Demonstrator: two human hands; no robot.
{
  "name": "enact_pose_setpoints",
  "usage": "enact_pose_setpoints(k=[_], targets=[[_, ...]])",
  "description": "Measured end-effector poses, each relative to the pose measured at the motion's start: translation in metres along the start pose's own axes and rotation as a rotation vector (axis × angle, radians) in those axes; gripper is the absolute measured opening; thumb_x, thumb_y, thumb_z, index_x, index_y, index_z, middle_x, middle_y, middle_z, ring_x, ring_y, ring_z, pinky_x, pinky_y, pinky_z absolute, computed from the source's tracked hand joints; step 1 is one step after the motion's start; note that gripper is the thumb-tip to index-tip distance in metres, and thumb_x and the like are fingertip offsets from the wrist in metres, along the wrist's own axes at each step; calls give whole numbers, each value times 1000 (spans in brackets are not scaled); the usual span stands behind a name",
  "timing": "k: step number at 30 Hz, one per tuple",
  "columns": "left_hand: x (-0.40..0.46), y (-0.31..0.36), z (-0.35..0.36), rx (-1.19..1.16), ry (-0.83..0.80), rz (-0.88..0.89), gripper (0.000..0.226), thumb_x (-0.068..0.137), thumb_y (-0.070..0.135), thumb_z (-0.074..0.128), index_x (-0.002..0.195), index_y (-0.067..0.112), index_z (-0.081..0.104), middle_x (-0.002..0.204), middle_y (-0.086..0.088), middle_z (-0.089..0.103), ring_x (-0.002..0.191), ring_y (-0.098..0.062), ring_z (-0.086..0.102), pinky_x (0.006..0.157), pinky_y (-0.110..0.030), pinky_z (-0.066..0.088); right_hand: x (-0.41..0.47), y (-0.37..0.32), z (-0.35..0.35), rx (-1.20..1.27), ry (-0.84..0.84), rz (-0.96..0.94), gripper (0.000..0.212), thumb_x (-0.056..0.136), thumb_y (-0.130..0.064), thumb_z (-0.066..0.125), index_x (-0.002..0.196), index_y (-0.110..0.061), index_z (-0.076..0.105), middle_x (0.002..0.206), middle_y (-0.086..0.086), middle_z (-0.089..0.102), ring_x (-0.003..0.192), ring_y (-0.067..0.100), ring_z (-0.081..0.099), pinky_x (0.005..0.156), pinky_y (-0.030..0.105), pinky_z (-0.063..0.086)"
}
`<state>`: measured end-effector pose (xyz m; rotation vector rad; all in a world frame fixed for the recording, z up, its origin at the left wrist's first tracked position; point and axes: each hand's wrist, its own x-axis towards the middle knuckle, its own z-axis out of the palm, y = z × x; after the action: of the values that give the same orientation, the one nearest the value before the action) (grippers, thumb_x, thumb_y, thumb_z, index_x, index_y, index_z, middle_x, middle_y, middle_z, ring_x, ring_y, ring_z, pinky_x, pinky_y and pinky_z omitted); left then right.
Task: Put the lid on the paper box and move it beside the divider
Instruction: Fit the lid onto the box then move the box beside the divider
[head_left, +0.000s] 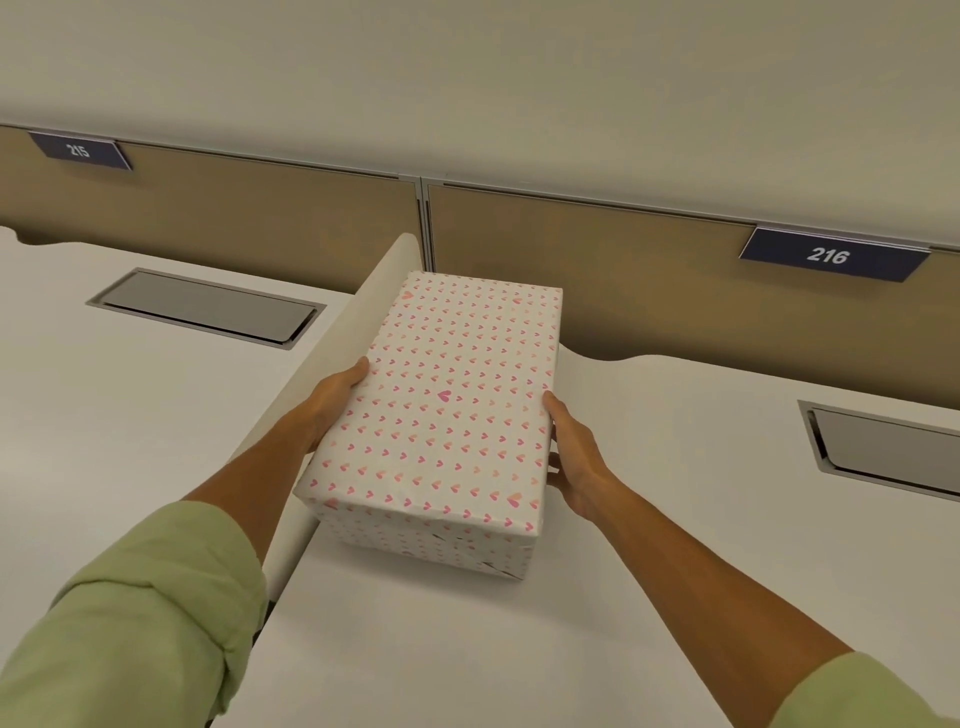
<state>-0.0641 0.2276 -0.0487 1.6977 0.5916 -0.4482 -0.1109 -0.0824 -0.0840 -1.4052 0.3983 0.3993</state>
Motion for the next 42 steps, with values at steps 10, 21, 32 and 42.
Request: enact_pose_setpoints(k=[10,21,32,42], targets=[[0,8,2,284,21,81,54,95,66,27,116,25,55,109,-3,66,97,-27,67,91,-45,52,-1,0,6,4,6,8,49,89,-67,51,115,-27,61,105,-3,78,101,24,72,73,40,50],[-9,19,20,834,401,531,49,104,31,40,149,12,36,153,-13,42,140,-34,39,115,-47,29,0,-4,3,13,-30,27,55,88,-66,54,122,-23,59,114,1,75,106,27,70,88,48,53],[-49,22,56,962,412,635,62,96,51,48,145,15,40,154,-7,41,138,-29,42,109,-47,38,-28,-35,-11,-107,85,15,89,84,-62,65,153,-28,20,155,9,40,133,38,48,100,53,46],[-104,18,83,1066,377,731,87,82,78,40,147,19,39,154,-5,41,140,-29,40,109,-52,38,-87,-45,-43,-212,154,-26,82,94,-50,60,158,-25,13,163,10,29,137,37,46,110,53,42]])
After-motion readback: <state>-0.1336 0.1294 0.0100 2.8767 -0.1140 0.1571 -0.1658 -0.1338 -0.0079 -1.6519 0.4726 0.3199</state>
